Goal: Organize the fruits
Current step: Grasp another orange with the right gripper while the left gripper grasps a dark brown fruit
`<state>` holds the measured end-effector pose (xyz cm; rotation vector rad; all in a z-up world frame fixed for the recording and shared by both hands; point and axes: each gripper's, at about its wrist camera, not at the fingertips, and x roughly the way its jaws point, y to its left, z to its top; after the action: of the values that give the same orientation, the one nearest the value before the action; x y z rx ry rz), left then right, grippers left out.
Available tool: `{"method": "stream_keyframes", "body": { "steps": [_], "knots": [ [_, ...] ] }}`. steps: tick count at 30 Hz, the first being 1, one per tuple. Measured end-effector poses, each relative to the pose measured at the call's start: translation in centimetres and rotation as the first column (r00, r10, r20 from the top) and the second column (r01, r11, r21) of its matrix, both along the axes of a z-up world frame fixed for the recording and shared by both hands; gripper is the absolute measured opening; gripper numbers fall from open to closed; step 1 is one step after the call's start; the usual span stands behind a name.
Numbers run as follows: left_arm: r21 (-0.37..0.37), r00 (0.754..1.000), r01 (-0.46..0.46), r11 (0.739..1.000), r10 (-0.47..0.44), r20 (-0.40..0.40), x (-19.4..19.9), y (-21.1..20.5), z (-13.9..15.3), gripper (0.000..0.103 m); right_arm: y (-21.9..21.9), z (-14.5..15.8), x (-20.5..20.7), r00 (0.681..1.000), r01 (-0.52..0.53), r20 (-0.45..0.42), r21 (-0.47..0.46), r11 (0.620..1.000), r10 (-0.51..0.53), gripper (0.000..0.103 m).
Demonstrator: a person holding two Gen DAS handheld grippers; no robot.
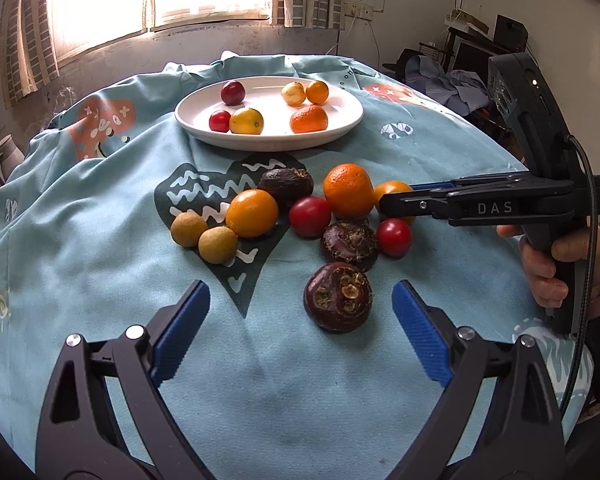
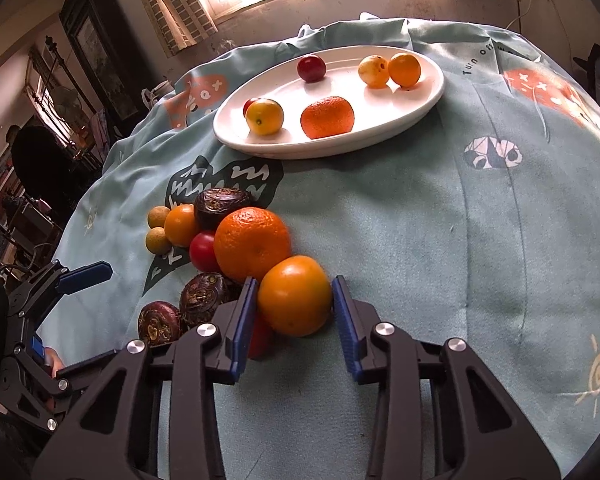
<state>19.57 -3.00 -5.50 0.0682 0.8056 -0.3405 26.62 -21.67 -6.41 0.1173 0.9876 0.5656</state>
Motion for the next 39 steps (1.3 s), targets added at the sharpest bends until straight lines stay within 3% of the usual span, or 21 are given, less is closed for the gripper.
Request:
{"method": "stream_keyframes", "body": {
  "steps": [3, 7, 16, 24, 28, 39],
  "knots": [
    [-0.007, 1.0, 0.019, 1.0, -0.019, -0.002, -0.1, -0.2, 0.0, 0.092, -0.9, 0.8, 0.0, 1.0, 0.025, 0.009, 0.046, 0.999, -0.025, 0.038],
    [0.012, 0.998, 0.068, 0.998, -0.068, -0.019, 0.0, -1.1, -0.3, 0.076, -1.5, 1.5, -0.2, 0.999, 0.042, 0.028, 0.068, 0.997, -0.044, 0.038],
    [0.083, 0.992, 0.11, 0.99, -0.105, -0.066, 1.0, -2.8, -1.5, 0.056, -1.7, 1.9, -0.3, 0.999, 0.039, 0.022, 0.082, 0.996, -0.04, 0.038],
    [0.12, 0.99, 0.123, 0.985, -0.113, -0.089, 1.4, -3.4, -2.1, 0.054, -1.7, 2.0, -0.4, 0.999, 0.038, 0.021, 0.085, 0.996, -0.04, 0.038],
    [0.127, 0.988, 0.131, 0.983, -0.12, -0.093, 1.4, -3.6, -2.3, 0.044, -1.7, 2.0, -0.4, 0.999, 0.039, 0.021, 0.086, 0.996, -0.041, 0.038],
    [0.123, 0.991, 0.114, 0.986, -0.104, -0.086, 1.3, -3.4, -2.1, 0.043, -1.8, 1.9, -0.3, 0.999, 0.038, 0.019, 0.083, 0.996, -0.039, 0.038]
  ]
}}
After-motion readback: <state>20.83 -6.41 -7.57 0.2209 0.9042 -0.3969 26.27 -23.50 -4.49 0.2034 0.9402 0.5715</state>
